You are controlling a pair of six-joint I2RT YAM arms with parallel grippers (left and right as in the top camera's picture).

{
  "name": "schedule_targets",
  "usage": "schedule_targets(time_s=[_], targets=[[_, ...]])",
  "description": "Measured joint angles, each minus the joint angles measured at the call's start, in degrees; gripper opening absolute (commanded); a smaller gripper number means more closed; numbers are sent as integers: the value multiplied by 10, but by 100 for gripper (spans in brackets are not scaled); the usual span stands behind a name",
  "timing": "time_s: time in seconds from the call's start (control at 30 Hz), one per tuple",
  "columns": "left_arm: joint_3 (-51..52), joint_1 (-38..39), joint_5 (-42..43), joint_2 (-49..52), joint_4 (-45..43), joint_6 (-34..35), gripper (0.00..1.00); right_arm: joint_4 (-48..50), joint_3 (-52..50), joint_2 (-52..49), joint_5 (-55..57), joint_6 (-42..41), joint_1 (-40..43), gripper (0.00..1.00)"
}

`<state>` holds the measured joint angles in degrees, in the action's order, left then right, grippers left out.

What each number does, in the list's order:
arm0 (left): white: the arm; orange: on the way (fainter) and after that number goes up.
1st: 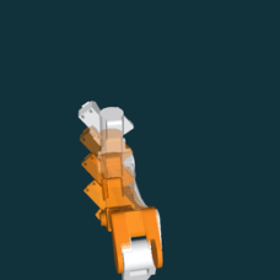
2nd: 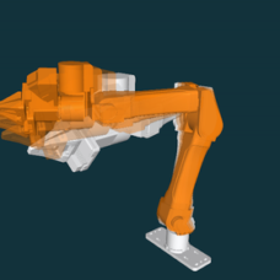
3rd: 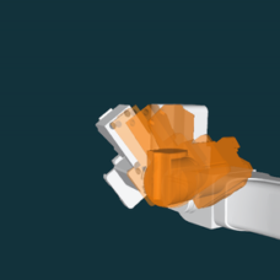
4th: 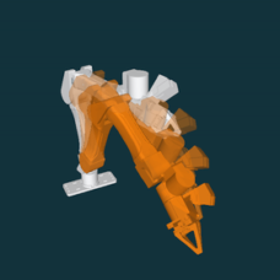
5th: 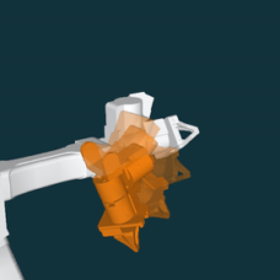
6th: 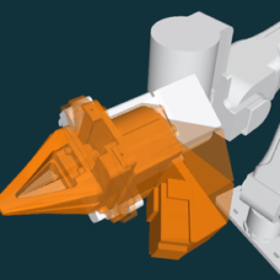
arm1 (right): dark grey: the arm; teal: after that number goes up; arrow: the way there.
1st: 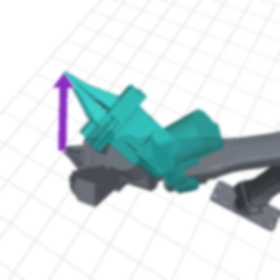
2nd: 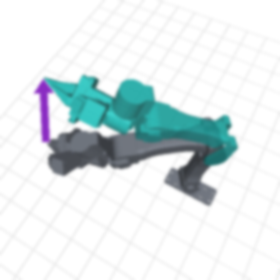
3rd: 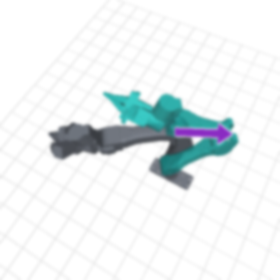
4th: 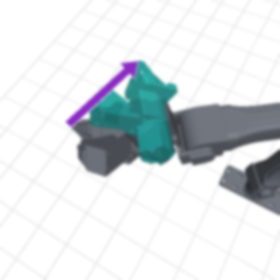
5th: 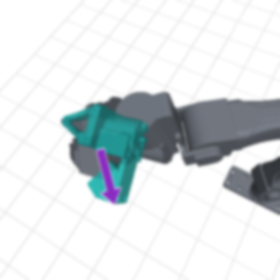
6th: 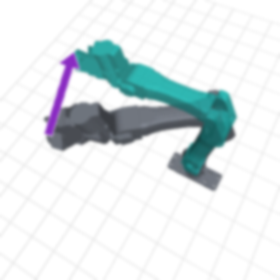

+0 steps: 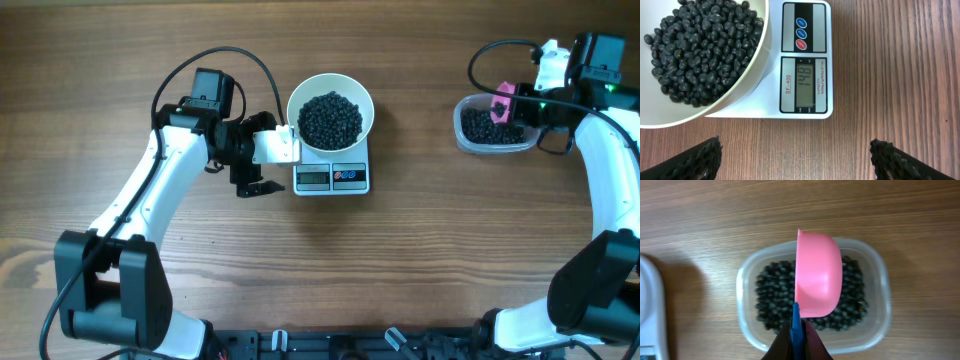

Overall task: Scoop item into bowl and weigh 150g on scale
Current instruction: 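Lift a small scoop of beans and carry it over the bowl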

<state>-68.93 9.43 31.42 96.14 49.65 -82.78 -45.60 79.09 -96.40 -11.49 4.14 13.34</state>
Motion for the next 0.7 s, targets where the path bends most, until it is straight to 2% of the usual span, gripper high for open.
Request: schedule_targets(time_s=[0.7], targets=[[0, 0, 0, 0, 0, 0, 100, 18, 12, 0, -323, 0, -2, 4]])
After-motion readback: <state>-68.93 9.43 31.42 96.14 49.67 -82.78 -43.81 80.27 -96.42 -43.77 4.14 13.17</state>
